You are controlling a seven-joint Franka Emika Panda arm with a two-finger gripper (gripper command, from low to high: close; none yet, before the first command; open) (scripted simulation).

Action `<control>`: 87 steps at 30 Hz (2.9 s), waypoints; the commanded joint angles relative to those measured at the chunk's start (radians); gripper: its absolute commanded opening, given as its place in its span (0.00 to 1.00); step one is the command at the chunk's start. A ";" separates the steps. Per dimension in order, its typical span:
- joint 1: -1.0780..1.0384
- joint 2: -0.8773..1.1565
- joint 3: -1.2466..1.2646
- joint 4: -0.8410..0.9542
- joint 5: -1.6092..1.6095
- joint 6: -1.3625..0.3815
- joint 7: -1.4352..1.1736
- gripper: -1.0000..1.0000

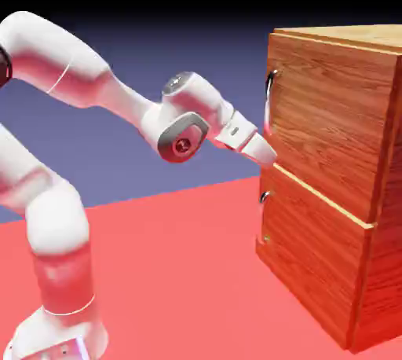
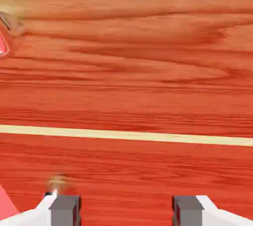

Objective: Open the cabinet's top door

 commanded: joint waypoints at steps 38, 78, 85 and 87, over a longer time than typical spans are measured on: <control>-0.604 -0.443 0.694 0.151 1.653 -0.182 -0.983 0.50; -0.757 -0.695 0.752 -0.059 2.283 -0.739 -1.552 0.00; -0.710 -0.743 0.499 -0.190 2.039 -0.967 -1.565 0.00; -0.716 -0.748 0.426 -0.212 1.967 -1.030 -1.572 0.00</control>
